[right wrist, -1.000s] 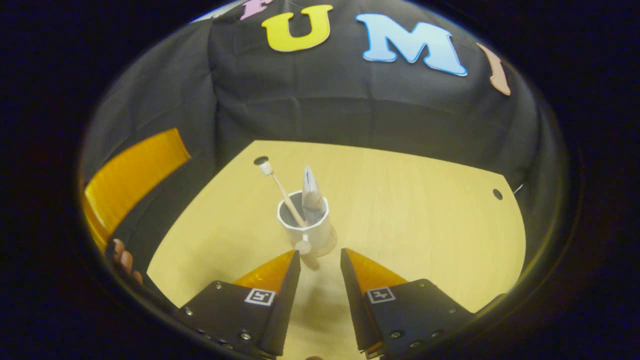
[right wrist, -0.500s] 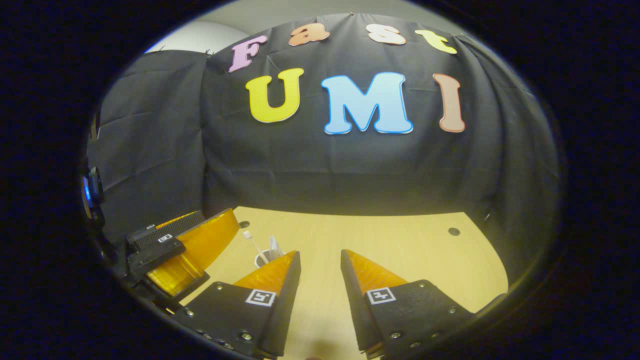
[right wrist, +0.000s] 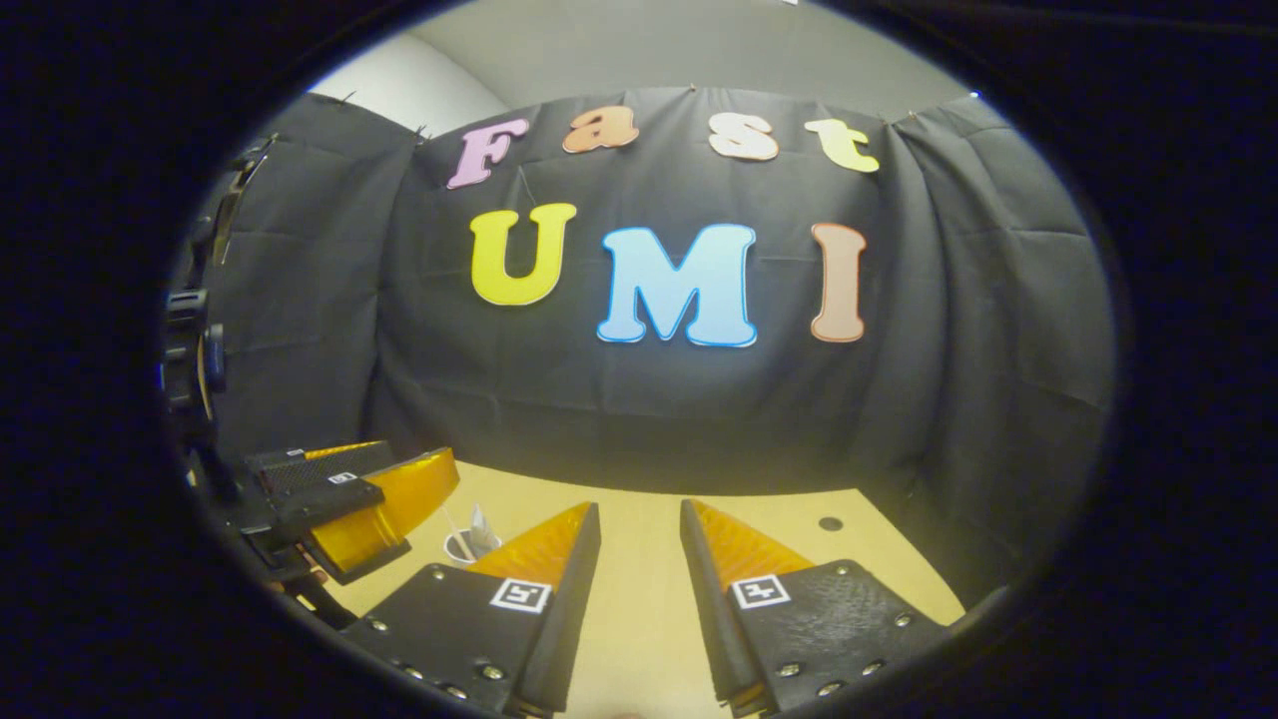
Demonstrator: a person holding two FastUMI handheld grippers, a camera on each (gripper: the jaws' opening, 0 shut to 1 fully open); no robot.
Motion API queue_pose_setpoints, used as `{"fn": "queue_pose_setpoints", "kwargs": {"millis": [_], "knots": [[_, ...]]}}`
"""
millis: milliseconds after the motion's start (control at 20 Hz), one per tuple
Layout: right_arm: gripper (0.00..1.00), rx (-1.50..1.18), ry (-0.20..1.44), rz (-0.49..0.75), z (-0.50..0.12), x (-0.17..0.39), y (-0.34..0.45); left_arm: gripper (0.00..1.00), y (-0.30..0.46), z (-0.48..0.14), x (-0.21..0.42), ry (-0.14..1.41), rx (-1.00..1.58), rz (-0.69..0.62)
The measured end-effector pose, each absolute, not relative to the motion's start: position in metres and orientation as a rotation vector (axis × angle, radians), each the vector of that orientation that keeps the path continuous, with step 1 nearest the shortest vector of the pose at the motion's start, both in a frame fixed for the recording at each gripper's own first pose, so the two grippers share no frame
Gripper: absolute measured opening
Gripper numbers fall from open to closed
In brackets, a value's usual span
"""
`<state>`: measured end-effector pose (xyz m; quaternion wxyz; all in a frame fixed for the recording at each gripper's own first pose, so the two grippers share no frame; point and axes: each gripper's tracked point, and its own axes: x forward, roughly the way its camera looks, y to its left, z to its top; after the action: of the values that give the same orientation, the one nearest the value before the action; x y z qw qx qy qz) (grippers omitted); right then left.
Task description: Put the toothbrush and toothpaste on the desktop into the cup, then pick up the cup and place it on the coaster on the desktop.
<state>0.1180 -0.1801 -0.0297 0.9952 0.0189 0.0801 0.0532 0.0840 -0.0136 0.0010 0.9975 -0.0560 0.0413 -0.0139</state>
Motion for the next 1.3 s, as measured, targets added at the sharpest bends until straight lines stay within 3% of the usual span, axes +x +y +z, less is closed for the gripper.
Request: {"fn": "queue_pose_setpoints", "kwargs": {"millis": [400, 850, 950, 1300], "knots": [[0.51, -0.010, 0.035, 0.061, 0.000, 0.127, -0.202, 0.95, 0.000, 0.007, 0.072, 0.071, -0.100, 0.047], [0.51, -0.089, 0.024, 0.069, -0.005, 0.130, -0.207, 0.97, -0.001, 0.024, 0.059, 0.033, -0.103, 0.074], [0.94, -0.097, 0.029, 0.086, -0.008, 0.124, -0.204, 0.95, -0.002, 0.023, 0.057, 0.034, -0.106, 0.080], [0.93, -0.059, 0.007, 0.118, -0.006, 0.114, -0.209, 0.97, -0.010, 0.027, 0.040, 0.014, -0.072, 0.114]]}}
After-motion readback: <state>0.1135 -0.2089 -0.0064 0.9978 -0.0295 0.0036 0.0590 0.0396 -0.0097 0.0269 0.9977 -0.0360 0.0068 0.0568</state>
